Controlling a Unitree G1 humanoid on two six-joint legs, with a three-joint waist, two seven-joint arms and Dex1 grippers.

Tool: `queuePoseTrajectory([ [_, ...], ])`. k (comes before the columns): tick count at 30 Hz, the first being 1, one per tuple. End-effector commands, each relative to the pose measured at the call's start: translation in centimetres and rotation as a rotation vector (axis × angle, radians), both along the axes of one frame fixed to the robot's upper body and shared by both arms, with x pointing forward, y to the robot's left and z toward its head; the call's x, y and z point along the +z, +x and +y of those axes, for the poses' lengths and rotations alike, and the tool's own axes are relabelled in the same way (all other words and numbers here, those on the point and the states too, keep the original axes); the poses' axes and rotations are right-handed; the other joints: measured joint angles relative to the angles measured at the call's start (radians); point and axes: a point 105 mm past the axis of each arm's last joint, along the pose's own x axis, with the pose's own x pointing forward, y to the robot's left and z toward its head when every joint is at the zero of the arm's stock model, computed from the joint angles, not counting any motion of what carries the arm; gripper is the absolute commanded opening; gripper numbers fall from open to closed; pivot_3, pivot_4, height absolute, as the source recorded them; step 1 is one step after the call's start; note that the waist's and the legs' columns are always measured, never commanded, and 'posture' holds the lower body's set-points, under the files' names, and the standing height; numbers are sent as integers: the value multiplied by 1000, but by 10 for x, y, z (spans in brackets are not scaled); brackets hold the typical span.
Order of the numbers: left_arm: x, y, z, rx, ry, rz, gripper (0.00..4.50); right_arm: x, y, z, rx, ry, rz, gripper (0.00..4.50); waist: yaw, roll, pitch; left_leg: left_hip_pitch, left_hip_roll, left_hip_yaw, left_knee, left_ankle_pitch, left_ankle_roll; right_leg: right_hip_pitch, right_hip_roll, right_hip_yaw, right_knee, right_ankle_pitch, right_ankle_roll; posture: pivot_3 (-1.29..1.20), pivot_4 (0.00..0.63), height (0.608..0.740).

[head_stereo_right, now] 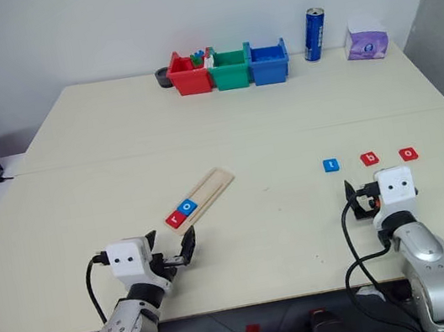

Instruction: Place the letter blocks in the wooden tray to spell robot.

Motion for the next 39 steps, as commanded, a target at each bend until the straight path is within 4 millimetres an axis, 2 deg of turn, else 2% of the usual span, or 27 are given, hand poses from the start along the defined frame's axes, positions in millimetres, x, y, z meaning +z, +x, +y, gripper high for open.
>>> queuePoseTrajectory([
  [1,7,5,6,17,32,-52,4500,10,-1,-3,-15,-4,-47,4480,0,0,0,0,0,0,0,0,0,0,0,0,0,0,0,0,150,740],
  [18,8,3,11,-4,22,-86,4500,10,-5,-2,-23,1,-50,4480,0,0,0,0,0,0,0,0,0,0,0,0,0,0,0,0,150,740],
  [24,23,8,12,-40,70,-137,4500,18,-4,5,34,-28,-72,4480,0,0,0,0,0,0,0,0,0,0,0,0,0,0,0,0,150,740],
  [29,41,18,17,-110,49,-177,4500,32,-3,37,315,-42,-70,4480,0,0,0,0,0,0,0,0,0,0,0,0,0,0,0,0,150,740],
  [31,45,21,13,-195,83,-175,4500,42,-9,58,541,-1,-50,4480,-1,0,0,0,0,0,0,0,0,0,1,-1,0,0,0,0,150,740],
  [33,47,24,12,-250,99,-174,4500,50,-16,70,708,22,-20,4480,-1,0,0,0,0,0,0,0,0,0,2,-1,0,0,0,0,150,740],
  [39,53,35,19,-359,152,-148,4500,62,-29,88,1015,29,85,4480,0,-1,1,0,0,-1,0,0,0,0,2,-2,-1,0,0,0,150,740],
])
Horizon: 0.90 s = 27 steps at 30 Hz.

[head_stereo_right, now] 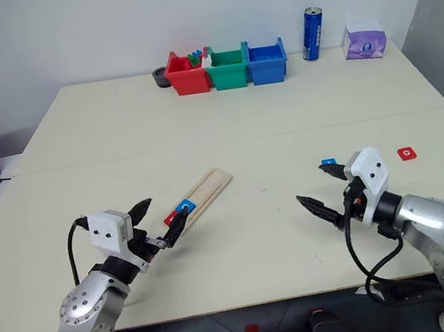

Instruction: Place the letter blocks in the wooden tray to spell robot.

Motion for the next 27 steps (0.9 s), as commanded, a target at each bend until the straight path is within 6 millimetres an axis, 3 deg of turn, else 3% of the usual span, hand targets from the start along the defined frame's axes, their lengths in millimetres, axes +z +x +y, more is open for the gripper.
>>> queuePoseTrajectory([
  [1,11,4,6,-37,32,-31,4500,7,-9,12,144,4,24,4480,0,0,0,0,0,0,0,0,0,0,0,0,0,0,0,0,150,740],
  [9,8,14,-2,-113,96,-11,4500,10,-7,22,203,-1,33,4480,1,-1,0,-1,1,0,0,0,0,0,-1,1,0,0,0,0,150,740],
  [18,0,26,-6,-111,89,22,4500,9,-7,19,188,-21,36,4480,2,-1,0,-1,1,0,0,0,0,0,-2,0,0,0,0,0,150,740],
  [27,-20,25,4,-111,89,131,4500,11,-8,18,178,-23,41,4480,2,-1,1,-1,2,0,0,0,0,0,-2,0,0,0,0,0,150,740],
])
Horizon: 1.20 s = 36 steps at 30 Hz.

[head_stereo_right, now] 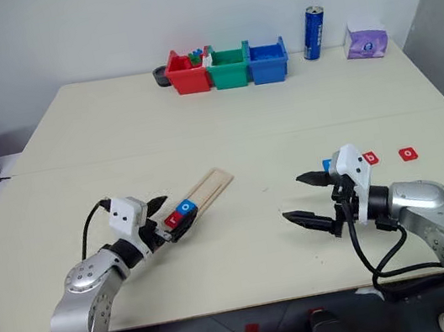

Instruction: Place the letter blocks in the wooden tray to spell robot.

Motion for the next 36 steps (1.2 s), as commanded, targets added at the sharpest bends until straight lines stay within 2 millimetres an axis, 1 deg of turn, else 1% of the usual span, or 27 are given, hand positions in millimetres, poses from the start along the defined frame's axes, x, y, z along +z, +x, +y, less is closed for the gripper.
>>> queuePoseTrajectory([
  [1,-2,-1,5,-8,14,20,4500,11,-4,2,14,7,-42,4480,0,0,0,0,0,0,0,0,0,0,0,0,0,0,0,0,150,740],
  [7,-14,-3,9,-4,26,68,4500,11,-6,1,16,6,-36,4480,0,0,0,0,0,0,0,0,0,0,0,0,0,0,0,0,150,740],
  [10,-25,-2,15,25,43,105,4500,11,-7,1,14,5,-32,4480,0,0,0,0,0,0,0,0,0,0,0,0,0,0,0,0,150,740],
  [16,-39,-3,21,45,52,164,4500,10,-7,1,8,6,-30,4480,0,1,0,1,0,0,0,0,0,0,0,0,1,0,0,0,150,740],
  [19,-43,-3,21,42,64,178,4500,10,-6,0,3,6,-29,4480,0,1,-1,1,0,0,0,0,0,0,0,0,1,0,0,0,150,740],
  [23,-43,-1,19,25,67,178,4500,11,-6,0,-1,8,-31,4480,0,2,-1,2,0,0,0,0,0,1,0,0,2,1,-1,0,150,740],
  [26,-40,1,20,18,59,167,3912,11,-6,1,-2,11,-33,4500,0,2,-1,2,0,0,0,0,0,1,0,0,2,1,-1,0,150,740],
  [28,-38,1,20,13,61,164,3386,11,-6,2,-4,13,-34,4500,0,2,-1,2,0,0,0,0,0,1,0,0,1,1,-1,0,150,740],
  [33,-35,3,21,2,79,149,3386,11,-8,2,-7,17,-35,4500,0,2,-1,1,0,0,0,0,0,1,0,0,1,1,-1,0,150,740],
  [36,-31,3,13,-55,103,131,3386,10,-10,3,-3,17,-34,4500,0,2,-1,2,0,0,0,0,0,1,0,0,1,1,-1,0,150,740],
])
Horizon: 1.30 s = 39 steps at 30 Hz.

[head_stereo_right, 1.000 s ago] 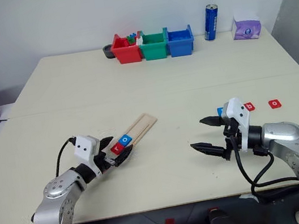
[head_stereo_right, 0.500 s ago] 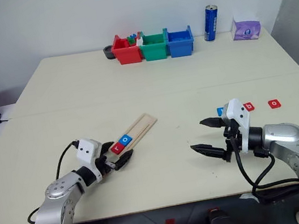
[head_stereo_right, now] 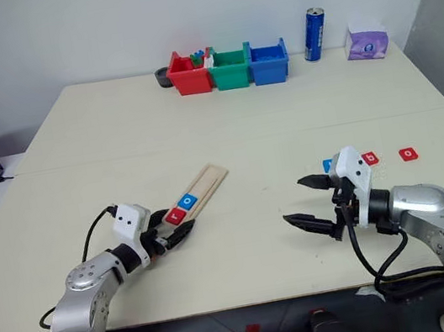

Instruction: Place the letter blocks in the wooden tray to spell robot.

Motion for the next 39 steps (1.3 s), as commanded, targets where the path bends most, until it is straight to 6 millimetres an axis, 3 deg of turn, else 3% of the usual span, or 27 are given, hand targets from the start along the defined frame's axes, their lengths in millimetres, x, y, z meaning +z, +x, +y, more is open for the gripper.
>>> queuePoseTrajectory([
  [1,-1,-1,-6,-75,48,3,3386,13,-5,2,20,17,-51,4500,0,0,0,0,0,0,0,0,0,0,0,0,0,0,0,0,150,740],
  [10,30,-18,-61,-592,23,-68,3386,8,-14,-3,83,-25,-41,4500,6,-2,1,-3,-1,0,0,0,0,-1,0,-2,-2,0,0,0,150,740],
  [15,31,-12,-79,-772,41,-67,3386,3,-21,-6,95,-43,-31,4500,4,-2,1,-2,-1,0,0,0,0,-1,2,-2,-2,0,0,0,150,740],
  [19,18,-14,-91,-905,80,-37,3386,1,-29,-8,103,-58,-23,4500,0,-2,1,-2,-2,1,0,0,0,-1,2,-2,-2,0,0,0,150,740],
  [39,0,-14,-90,-960,149,-39,3386,1,-32,-9,75,-57,-30,4500,-1,-2,1,-2,-1,0,1,0,1,-1,3,-2,-1,0,0,0,150,740],
])
